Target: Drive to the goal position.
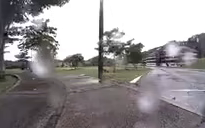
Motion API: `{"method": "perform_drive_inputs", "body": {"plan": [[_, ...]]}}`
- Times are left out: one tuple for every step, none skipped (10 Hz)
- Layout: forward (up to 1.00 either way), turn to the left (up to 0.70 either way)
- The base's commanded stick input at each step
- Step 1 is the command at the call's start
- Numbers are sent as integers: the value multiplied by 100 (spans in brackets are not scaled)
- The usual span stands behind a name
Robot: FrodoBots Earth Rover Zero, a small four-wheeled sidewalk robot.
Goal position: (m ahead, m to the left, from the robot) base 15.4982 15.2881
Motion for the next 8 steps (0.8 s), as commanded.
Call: {"method": "perform_drive_inputs", "body": {"plan": [[70, 35], [70, 35], [70, 34], [70, 0], [70, 0], [70, 0], [70, 0], [70, 0]]}}
